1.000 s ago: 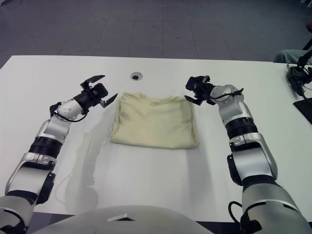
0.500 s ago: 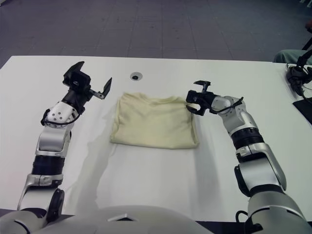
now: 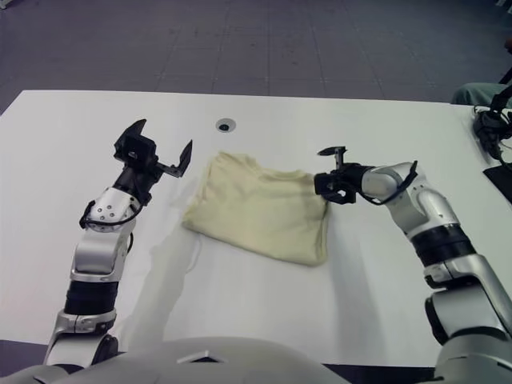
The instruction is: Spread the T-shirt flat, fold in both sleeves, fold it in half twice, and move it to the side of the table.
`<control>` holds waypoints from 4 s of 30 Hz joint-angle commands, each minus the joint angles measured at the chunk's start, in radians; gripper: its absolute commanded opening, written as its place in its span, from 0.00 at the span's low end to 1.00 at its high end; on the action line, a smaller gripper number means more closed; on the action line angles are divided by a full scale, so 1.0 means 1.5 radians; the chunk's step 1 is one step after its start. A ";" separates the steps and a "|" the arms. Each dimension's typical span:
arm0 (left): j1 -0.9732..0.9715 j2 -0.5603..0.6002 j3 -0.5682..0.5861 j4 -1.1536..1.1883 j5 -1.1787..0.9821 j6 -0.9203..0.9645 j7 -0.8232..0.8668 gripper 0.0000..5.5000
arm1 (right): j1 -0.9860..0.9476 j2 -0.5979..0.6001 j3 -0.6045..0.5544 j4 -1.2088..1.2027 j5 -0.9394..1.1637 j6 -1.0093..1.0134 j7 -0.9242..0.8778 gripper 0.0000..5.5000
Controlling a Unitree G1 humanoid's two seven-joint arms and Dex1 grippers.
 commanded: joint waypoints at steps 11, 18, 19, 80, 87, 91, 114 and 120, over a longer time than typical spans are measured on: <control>0.042 0.058 -0.039 -0.021 0.061 0.018 -0.028 0.98 | 0.321 -0.127 -0.062 -0.539 0.194 0.193 0.229 0.98; 0.077 0.127 -0.086 -0.019 0.071 0.033 -0.134 0.98 | 0.304 -0.058 -0.054 -0.629 0.252 0.305 0.223 0.98; 0.082 0.134 -0.089 -0.018 0.073 0.037 -0.142 0.98 | 0.298 -0.053 -0.056 -0.636 0.259 0.317 0.224 0.98; 0.344 0.401 -0.012 -0.428 -0.011 -0.087 -0.457 0.98 | 0.741 -0.060 -0.384 -0.769 0.307 0.292 0.214 0.98; 0.480 0.486 -0.004 -0.439 0.043 -0.139 -0.515 0.98 | 0.791 -0.072 -0.333 -0.738 0.216 0.245 0.199 0.98; 0.521 0.496 -0.021 -0.444 0.086 -0.154 -0.514 0.98 | 0.778 -0.070 -0.294 -0.710 0.183 0.237 0.188 0.96; 0.453 0.449 -0.159 -0.411 0.243 -0.147 -0.473 0.98 | 0.727 -0.077 -0.215 -0.668 0.080 0.314 0.161 0.38; 0.445 0.445 -0.165 -0.408 0.252 -0.144 -0.466 0.98 | 0.717 -0.074 -0.203 -0.670 0.064 0.333 0.155 0.18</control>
